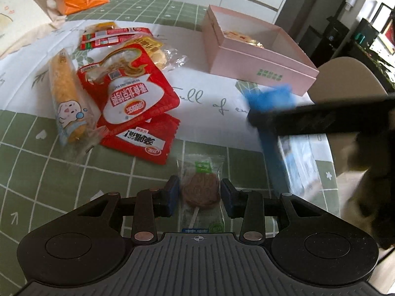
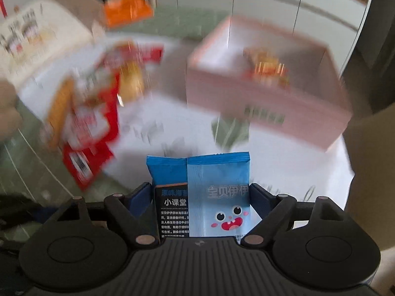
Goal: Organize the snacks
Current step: 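Carry the blue packet to the pink box with the right tool while the left tool holds the lollipop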
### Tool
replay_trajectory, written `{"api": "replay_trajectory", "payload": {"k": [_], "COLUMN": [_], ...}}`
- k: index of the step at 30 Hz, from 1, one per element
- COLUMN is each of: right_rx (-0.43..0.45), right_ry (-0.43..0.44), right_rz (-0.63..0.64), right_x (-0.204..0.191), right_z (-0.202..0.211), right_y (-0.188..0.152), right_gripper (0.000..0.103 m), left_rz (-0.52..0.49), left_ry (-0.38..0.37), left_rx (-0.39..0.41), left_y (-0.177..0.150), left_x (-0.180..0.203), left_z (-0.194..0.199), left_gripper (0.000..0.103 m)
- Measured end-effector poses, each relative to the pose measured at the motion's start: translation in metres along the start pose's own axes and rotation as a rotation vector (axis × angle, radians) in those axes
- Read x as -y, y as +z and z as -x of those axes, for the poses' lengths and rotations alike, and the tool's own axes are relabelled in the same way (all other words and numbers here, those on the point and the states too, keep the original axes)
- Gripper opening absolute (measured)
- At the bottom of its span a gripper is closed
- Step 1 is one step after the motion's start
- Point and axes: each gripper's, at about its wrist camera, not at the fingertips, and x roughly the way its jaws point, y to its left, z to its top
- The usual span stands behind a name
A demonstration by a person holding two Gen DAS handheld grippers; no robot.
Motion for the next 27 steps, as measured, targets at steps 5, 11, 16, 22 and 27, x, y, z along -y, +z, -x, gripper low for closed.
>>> {"api": "replay_trajectory", "payload": {"k": [5, 11, 16, 22, 27], "right_rx": [0.163, 0.227, 0.263, 0.224, 0.157], "right_ry": [0.021, -0.01, -0.002, -0.014, -0.016], "right_rz": [-0.034, -0.11, -0.1, -0.081, -0.07], "right_x": [0.008, 0.017, 0.012, 0.008, 0.009], "right_z": [0.05, 0.07, 0.084, 0.07, 0.042], "right_y": [0.004, -0.017, -0.04, -0.052, -0.049], "right_gripper": [0.085, 0.082, 0.082, 0.077, 0.077], "left_rz": [0.01, 0.004, -0.01, -0.022, -0.013], "left_ry": [-0.014, -0.024, -0.02, -0.015, -0.02], "left_rx": [0.018, 0.025, 0.034, 0.044, 0.046], "left_y": [-0.003, -0.004, -0.005, -0.006, -0.006], "left_x": [-0.002, -0.003, -0.002, 0.0, -0.001], "left_z": [0.001, 0.002, 0.002, 0.001, 0.001], "left_gripper": [0.043, 0.043, 0.043, 0.043, 0.043]}}
